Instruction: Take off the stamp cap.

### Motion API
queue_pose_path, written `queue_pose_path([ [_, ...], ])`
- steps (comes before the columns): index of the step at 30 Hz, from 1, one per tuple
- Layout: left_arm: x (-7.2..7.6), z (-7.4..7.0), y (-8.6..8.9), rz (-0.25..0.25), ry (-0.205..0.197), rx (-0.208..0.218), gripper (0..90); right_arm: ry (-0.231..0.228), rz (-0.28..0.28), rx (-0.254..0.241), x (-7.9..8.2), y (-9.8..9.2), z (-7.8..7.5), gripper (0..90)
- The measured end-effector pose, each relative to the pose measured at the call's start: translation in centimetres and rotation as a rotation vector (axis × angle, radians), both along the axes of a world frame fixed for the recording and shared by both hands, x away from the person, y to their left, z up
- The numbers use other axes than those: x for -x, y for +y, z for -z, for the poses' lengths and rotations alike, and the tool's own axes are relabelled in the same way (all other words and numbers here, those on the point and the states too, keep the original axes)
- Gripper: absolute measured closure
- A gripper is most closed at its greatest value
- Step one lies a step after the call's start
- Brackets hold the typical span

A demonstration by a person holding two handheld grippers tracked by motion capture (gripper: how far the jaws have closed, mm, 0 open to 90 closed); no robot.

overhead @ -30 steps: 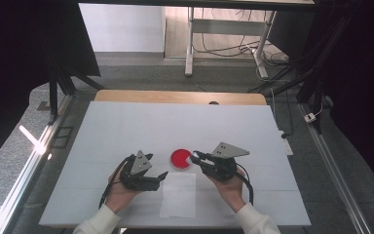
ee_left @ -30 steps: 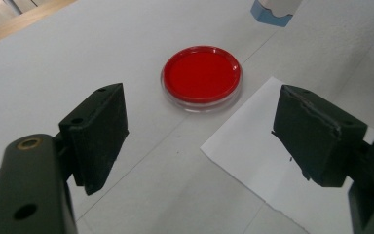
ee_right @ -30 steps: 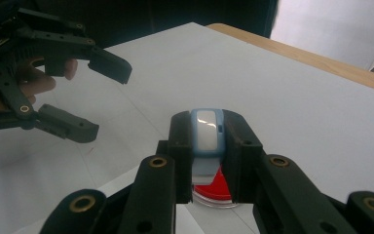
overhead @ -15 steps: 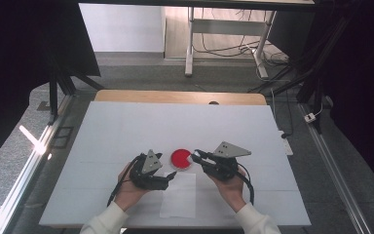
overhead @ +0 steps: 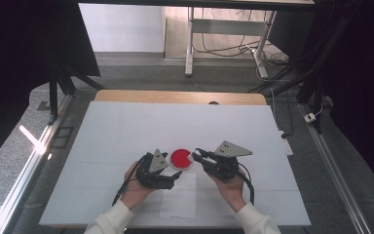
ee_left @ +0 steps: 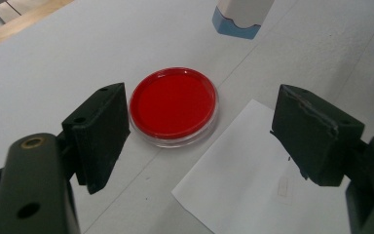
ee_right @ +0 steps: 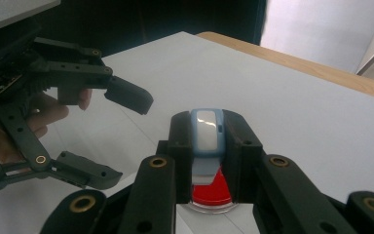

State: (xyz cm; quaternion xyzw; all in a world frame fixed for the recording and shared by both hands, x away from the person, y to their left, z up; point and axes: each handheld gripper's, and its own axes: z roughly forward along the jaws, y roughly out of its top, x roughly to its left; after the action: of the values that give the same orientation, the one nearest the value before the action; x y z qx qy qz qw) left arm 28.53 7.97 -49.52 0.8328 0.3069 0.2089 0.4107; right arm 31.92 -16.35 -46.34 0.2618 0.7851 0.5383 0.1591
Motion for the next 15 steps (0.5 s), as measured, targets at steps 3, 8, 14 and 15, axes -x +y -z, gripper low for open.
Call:
queue_pose_path([
  [3,-0.1,0.1,-0.3,0.002,-0.002,-0.002,22.4,0.005,-0.002,0.001,0.0,0.1,0.1,74.9],
  [8,-0.3,0.1,-0.9,0.006,-0.003,-0.009,23.3,0.016,0.001,-0.009,0.1,0.3,0.2,74.9],
  [14,-0.3,0.0,-1.3,-0.009,-0.010,-0.017,23.7,0.012,0.027,-0.002,0.7,0.1,-0.1,74.9],
  [15,-0.3,0.0,-1.3,-0.009,-0.010,-0.017,23.8,0.012,0.027,-0.002,0.7,0.1,-0.1,74.9],
])
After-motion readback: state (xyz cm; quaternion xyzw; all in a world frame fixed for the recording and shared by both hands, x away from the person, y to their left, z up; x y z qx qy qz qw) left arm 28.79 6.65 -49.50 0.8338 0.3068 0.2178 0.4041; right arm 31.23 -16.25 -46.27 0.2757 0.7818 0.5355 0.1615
